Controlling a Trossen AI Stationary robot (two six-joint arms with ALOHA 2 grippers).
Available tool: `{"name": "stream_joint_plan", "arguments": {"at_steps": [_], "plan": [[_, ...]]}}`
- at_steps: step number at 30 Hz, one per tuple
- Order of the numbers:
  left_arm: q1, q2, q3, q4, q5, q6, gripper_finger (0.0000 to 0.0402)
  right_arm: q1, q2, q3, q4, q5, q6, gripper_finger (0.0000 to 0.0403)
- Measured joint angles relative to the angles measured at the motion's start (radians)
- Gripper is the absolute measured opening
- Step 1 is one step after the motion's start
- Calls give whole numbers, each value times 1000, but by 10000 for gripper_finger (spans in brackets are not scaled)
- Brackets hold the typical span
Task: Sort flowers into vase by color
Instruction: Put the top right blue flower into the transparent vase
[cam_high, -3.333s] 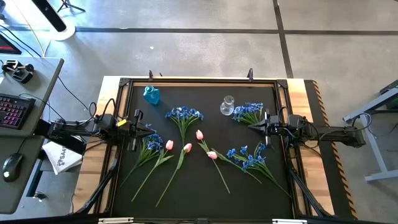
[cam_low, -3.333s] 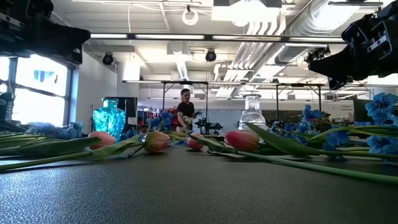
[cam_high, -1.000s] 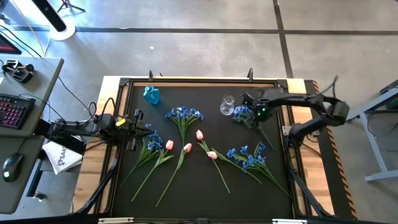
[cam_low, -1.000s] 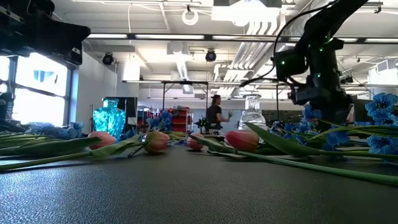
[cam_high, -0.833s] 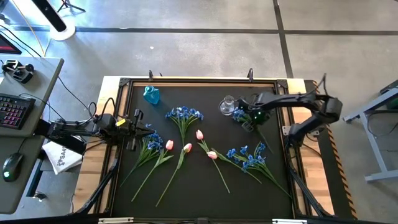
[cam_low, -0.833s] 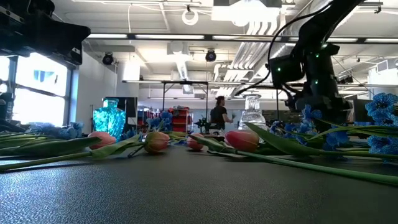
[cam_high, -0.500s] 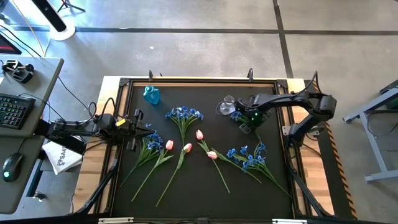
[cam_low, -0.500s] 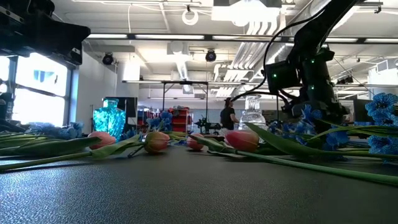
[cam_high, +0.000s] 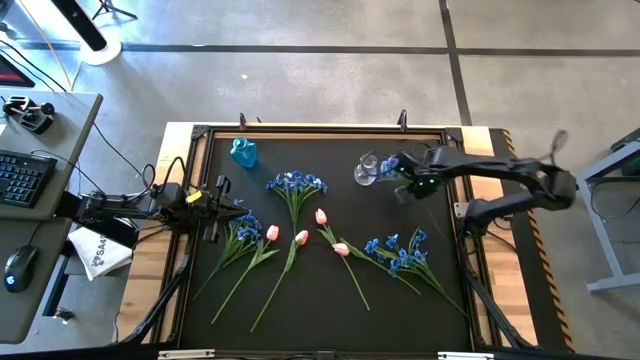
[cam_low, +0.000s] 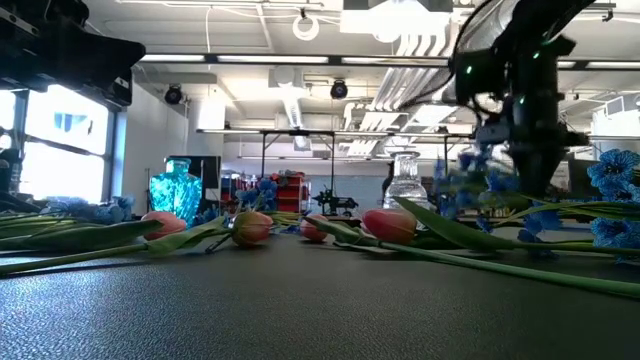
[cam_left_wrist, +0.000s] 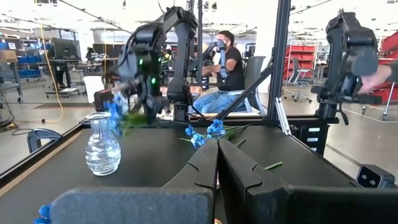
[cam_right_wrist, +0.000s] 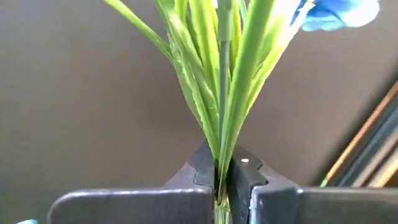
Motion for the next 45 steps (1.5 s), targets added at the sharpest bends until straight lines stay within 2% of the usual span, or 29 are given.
{"name": "stream_joint_plan", "arguments": {"at_steps": [5, 8, 10, 16, 20, 24, 28, 32, 38, 45], "plan": [[0, 0, 0, 0, 0, 1, 1, 0, -172, 0, 37, 70, 48, 3], [0, 0, 0, 0, 0, 2, 1, 1, -259, 0, 158, 93, 7, 3], [0, 0, 0, 0, 0, 2, 1, 2, -308, -23, 348, 63, -63, 2], [0, 0, 0, 0, 0, 2, 1, 3, -370, -199, 1069, -136, -261, 1], [0, 0, 0, 0, 0, 1, 1, 3, -370, -311, 1422, -150, -356, 1], [0, 0, 0, 0, -1, 1, 1, 1, -370, -376, 1629, -103, -438, 1], [0, 0, 0, 0, -43, 2, 1, 1, -370, -368, 1663, -34, -538, 1], [0, 0, 0, 0, -61, 2, 1, 1, -371, -313, 1611, -10, -608, 1], [0, 0, 0, 1, -82, 1, 1, 1, -355, -255, 1394, 30, -600, 1], [0, 0, 0, 0, -110, 1, 1, 1, -287, -255, 1353, 28, -556, 0]]}}
